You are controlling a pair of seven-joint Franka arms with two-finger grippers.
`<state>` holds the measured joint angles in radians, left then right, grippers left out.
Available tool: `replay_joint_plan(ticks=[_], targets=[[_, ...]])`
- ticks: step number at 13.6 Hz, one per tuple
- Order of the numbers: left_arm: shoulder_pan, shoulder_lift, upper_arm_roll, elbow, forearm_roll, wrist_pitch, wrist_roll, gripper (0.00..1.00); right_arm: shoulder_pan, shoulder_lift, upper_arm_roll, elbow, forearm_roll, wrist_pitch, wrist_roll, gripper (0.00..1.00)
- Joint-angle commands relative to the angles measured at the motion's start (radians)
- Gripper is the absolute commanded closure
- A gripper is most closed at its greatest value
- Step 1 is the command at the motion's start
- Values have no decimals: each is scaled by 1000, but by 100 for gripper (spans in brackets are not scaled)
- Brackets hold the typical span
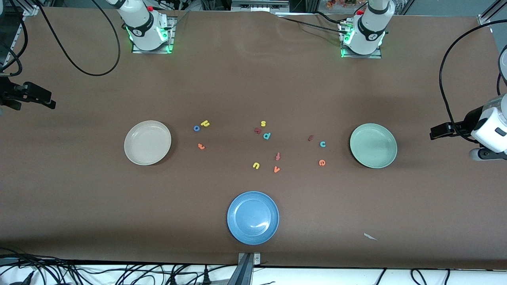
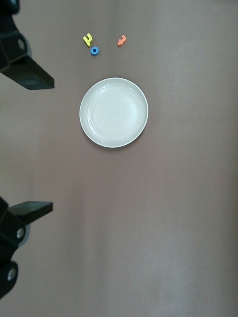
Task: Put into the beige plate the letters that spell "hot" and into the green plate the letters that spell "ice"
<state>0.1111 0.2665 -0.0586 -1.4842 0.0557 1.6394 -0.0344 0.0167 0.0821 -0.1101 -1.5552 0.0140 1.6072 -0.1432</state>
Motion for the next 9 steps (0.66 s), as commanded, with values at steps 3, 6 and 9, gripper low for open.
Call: replay_joint_plan(ticks=[3, 6, 9], targets=[[-4, -23, 0, -19, 13, -6, -5, 0, 3, 4, -3, 26, 15, -27, -24, 0], [-4, -23, -1, -19, 13, -6, -7, 0, 2, 33, -5, 23, 20, -15, -23, 0], [-4, -23, -1, -19, 13, -6, -7, 0, 2, 31, -5, 27, 38, -12, -16, 0]])
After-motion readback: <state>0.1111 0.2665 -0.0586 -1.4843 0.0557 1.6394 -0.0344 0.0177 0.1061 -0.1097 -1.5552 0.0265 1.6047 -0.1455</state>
